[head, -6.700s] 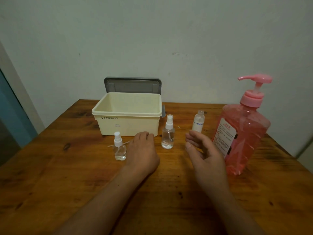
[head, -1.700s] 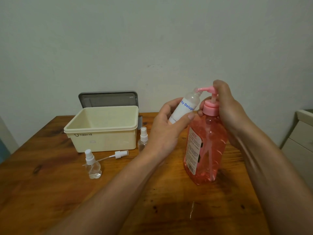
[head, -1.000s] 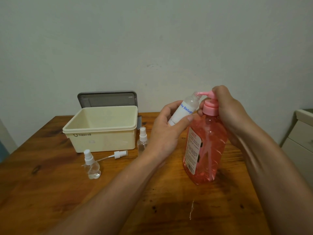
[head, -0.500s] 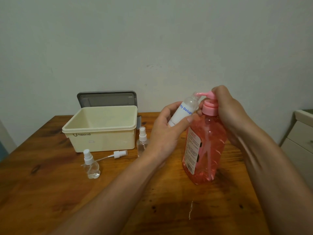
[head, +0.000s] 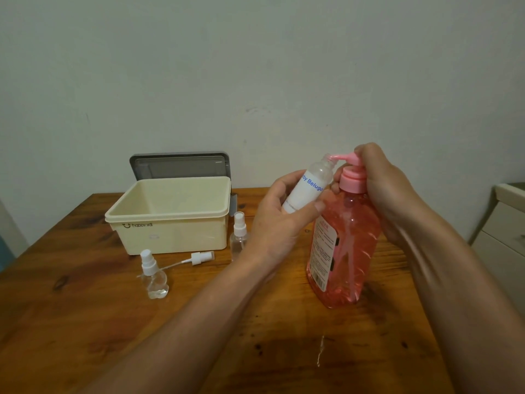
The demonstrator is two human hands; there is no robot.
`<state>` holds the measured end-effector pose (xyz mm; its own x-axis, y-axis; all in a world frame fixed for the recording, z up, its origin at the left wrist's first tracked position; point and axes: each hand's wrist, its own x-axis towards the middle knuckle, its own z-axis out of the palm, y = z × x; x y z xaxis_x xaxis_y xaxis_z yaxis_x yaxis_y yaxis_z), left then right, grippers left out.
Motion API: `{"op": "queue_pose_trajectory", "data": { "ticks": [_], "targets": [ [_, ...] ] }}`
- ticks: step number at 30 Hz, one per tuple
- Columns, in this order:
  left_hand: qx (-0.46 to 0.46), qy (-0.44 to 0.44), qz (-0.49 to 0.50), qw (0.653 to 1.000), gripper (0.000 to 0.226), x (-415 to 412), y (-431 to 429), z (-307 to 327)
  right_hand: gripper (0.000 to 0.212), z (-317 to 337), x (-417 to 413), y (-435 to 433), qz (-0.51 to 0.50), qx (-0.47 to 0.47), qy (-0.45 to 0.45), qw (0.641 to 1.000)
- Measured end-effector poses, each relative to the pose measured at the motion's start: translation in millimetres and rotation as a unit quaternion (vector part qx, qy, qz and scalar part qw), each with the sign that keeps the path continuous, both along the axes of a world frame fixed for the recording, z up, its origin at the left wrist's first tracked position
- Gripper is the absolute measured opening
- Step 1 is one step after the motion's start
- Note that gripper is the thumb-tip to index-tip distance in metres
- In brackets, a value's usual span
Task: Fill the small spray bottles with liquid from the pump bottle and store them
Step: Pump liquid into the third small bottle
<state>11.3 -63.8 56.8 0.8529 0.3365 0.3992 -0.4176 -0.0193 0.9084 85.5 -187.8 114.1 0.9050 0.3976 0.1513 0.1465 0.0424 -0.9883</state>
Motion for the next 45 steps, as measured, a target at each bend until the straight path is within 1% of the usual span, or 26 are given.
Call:
{"op": "queue_pose_trajectory", "data": {
  "ticks": [4, 7, 13, 17, 21, 24, 28, 35, 40, 45],
  "targets": [
    [-0.056, 0.010, -0.033, 0.998, 0.034, 0.4, -1.5, 3.7, 0.053, 0.4, 0.1, 1.3, -0.003, -0.023, -0.018, 1.000],
    [-0.095, 0.015, -0.044, 0.994, 0.034, 1.5, -1.5, 5.9, 0.053, 2.1, -0.9, 1.5, -0.002, -0.019, -0.016, 1.000],
    [-0.095, 0.033, -0.026, 0.995, 0.024, 4.3, -3.3, 1.3, 0.044, 2.0, 0.9, 0.7, -0.006, -0.010, -0.019, 1.000],
    [-0.117, 0.029, -0.033, 0.992, 0.030, 4.4, -3.5, 3.4, 0.046, 0.8, 0.1, 0.8, -0.006, -0.018, -0.021, 1.000],
    [-0.120, 0.024, -0.033, 0.992, 0.033, 4.6, -4.4, 5.5, 0.053, 2.3, -0.4, 0.5, -0.001, -0.018, -0.017, 1.000],
    [-0.110, 0.030, -0.028, 0.993, 0.028, 3.2, -4.8, 5.1, 0.048, 2.8, -0.5, 0.4, -0.005, -0.016, -0.015, 1.000],
    [-0.107, 0.039, -0.028, 0.993, 0.031, 2.1, -6.0, 4.2, 0.043, 0.9, -0.2, 0.1, -0.008, -0.007, -0.019, 1.000],
    [-0.123, 0.025, -0.030, 0.992, 0.031, 2.5, -6.1, 5.7, 0.053, 1.9, -0.6, 1.4, -0.006, -0.019, -0.017, 1.000],
    [-0.118, 0.034, -0.033, 0.992, 0.032, 0.7, -6.5, 6.4, 0.047, 1.1, 2.0, 0.0, -0.006, -0.021, -0.019, 1.000],
    [-0.129, 0.032, -0.038, 0.990, 0.031, 0.8, -7.6, 4.7, 0.048, 0.0, 0.8, 1.0, -0.003, -0.017, -0.019, 1.000]
  ]
}}
